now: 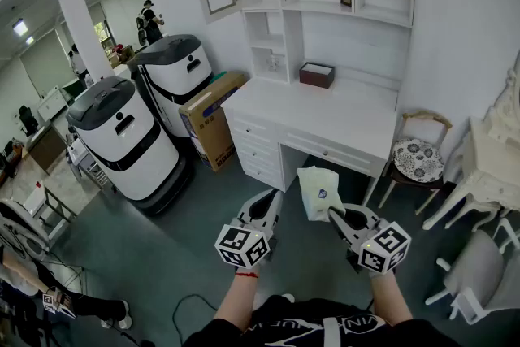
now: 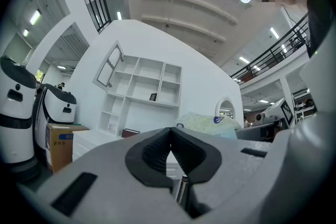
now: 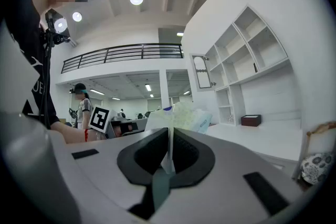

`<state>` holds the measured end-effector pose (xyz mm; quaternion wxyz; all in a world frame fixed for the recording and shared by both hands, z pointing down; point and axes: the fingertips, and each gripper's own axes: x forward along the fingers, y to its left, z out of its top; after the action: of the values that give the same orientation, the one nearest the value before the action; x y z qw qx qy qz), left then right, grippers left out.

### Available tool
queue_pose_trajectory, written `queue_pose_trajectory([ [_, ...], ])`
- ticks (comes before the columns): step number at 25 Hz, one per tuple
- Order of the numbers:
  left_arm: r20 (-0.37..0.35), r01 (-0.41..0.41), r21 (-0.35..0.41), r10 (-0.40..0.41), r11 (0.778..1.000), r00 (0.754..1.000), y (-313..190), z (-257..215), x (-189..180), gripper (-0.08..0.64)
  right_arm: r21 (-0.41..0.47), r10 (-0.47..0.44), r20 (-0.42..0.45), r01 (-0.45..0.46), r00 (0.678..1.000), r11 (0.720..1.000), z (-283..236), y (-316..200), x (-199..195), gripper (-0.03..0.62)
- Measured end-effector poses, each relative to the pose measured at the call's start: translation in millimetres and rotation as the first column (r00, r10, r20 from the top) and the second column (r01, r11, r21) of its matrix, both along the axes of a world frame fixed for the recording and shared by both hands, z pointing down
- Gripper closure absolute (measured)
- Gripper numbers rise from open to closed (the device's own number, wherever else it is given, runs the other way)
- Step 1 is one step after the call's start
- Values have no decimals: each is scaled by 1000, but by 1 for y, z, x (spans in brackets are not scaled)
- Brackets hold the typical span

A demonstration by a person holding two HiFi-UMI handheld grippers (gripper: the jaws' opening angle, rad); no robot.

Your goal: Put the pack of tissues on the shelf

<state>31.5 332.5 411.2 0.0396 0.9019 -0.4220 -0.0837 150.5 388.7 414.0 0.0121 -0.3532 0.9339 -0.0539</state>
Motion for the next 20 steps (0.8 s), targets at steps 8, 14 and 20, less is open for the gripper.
queue_pose_trajectory([
  [8, -6, -5, -18, 5, 1000, 1000, 8, 9, -1, 554, -12, 11, -1, -11, 1000, 1000, 7, 12, -2, 583],
  [14, -5, -7, -26, 7, 1000, 1000, 14, 14, 2, 554, -13, 21, -3, -21, 1000, 1000, 10, 14, 0, 583],
  [20, -2, 4, -30, -4, 1000, 1000, 9, 18, 0, 554, -24, 18, -10, -19, 1000, 1000, 16, 8, -3, 583],
])
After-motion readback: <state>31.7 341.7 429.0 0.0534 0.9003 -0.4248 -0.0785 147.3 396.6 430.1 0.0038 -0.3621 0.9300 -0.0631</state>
